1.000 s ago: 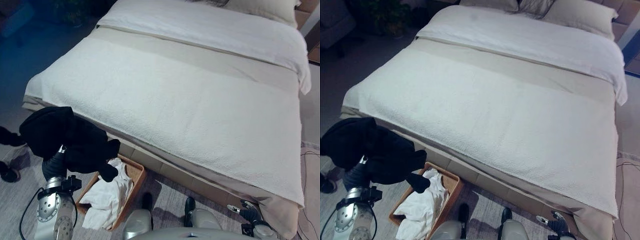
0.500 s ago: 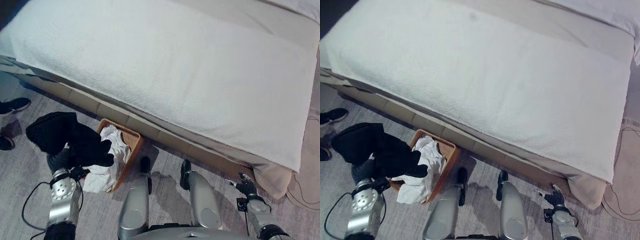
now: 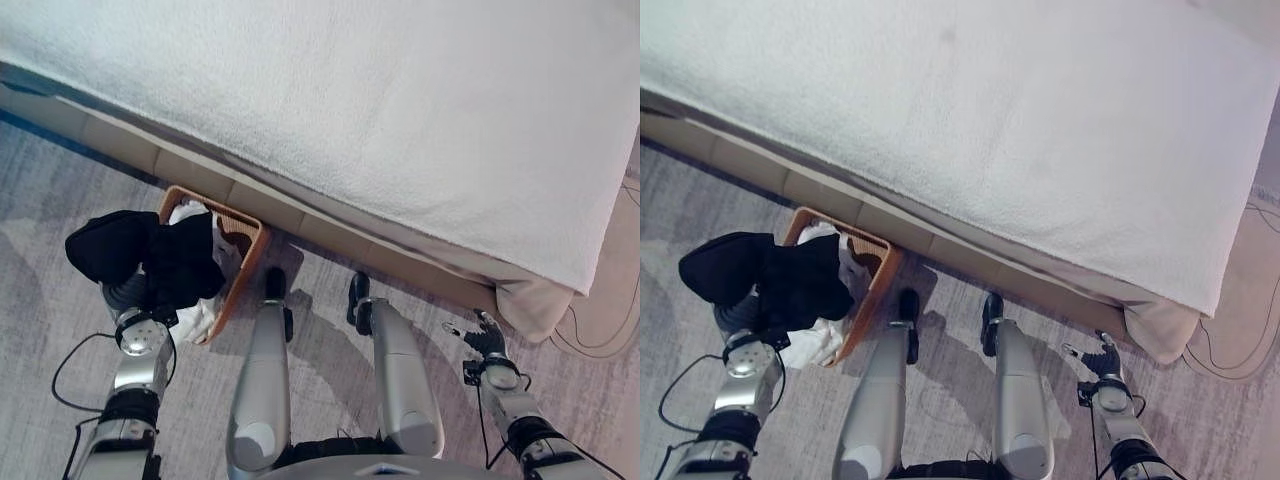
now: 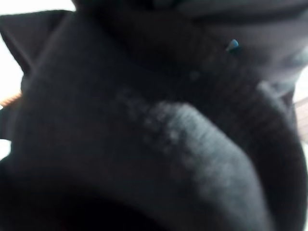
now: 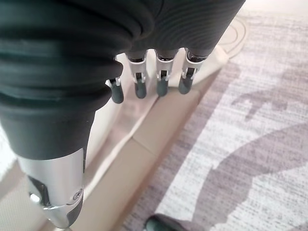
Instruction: Pick up clothes into the bucket
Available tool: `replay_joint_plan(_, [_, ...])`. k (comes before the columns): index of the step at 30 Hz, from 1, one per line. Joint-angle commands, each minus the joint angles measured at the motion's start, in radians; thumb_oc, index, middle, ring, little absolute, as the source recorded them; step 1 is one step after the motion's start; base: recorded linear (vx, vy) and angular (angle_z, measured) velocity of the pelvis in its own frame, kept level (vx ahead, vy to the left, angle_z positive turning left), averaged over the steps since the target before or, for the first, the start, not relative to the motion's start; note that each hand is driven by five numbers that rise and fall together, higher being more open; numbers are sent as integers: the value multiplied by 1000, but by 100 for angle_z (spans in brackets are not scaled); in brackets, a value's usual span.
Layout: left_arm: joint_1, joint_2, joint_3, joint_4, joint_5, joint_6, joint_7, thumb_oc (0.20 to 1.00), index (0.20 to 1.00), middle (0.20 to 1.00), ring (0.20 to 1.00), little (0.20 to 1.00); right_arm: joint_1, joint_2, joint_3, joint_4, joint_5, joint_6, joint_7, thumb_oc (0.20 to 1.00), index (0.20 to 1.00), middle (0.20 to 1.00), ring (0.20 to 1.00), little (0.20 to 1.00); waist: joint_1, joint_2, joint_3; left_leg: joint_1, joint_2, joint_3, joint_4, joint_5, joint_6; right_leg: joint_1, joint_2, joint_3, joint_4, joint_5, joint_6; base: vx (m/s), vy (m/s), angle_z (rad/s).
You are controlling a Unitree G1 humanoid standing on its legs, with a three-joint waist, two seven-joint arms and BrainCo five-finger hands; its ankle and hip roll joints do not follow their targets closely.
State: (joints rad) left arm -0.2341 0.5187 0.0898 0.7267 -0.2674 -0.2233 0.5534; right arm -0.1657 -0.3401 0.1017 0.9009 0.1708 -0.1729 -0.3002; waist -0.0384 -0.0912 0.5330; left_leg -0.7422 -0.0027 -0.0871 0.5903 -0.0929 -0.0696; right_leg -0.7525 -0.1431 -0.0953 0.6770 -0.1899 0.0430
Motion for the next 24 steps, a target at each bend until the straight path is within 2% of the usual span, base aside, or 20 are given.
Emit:
replay_joint_plan(1, [-15, 92, 6, -1, 29, -20, 51, 200, 200, 200, 200, 200, 25, -30, 46, -30, 29, -36, -36, 1000, 1000, 1000, 1000, 1000, -17, -22, -13, -22, -24, -9, 124, -117, 58, 38, -46, 38, -35, 15, 65, 56, 22, -8])
replay_joint_plan(6, [-37, 94, -2, 35, 8, -6, 48, 200, 200, 200, 200, 200, 8, -33, 60, -27, 32, -30, -45, 1000, 1000, 1000, 1000, 1000, -20, -27, -13, -74, -21, -9, 153, -126, 61, -12, -45, 36, -15, 10, 65, -2, 7, -4])
replay_joint_plan(7, [-43, 94, -4, 52, 3, 2, 47, 473, 473, 473, 473, 473, 4, -36, 62, -28, 33, -29, -48, 1000, 1000, 1000, 1000, 1000, -21, -27, -13, -84, -20, -8, 156, -128, 62, -23, -45, 38, -11, 10, 65, 0, 0, 0])
replay_joint_plan(8, [-47, 92, -8, 64, 3, 21, 46, 1000, 1000, 1000, 1000, 1000, -2, -36, 66, -23, 33, -24, -52, 1000, 1000, 1000, 1000, 1000, -21, -28, -13, -92, -20, -7, 159, -130, 65, -30, -44, 37, -14, 12, 65, 19, 35, 0])
replay_joint_plan(13, [-41, 75, -12, 54, -4, 40, 36, 1000, 1000, 1000, 1000, 1000, -16, -41, 67, -25, 33, -13, -57, 1000, 1000, 1000, 1000, 1000, -22, -23, -13, -99, -20, 1, 152, -129, 66, -38, -46, 39, -24, 16, 67, 3, 14, 0])
replay_joint_plan(24, [5, 44, -15, 58, 72, 93, 21, 1000, 1000, 1000, 1000, 1000, -34, -48, 63, -37, 22, -3, -46, 1000, 1000, 1000, 1000, 1000, -26, -13, -13, -59, -21, 16, 102, -114, 66, -14, -41, 49, -76, 43, 74, -5, 28, -4])
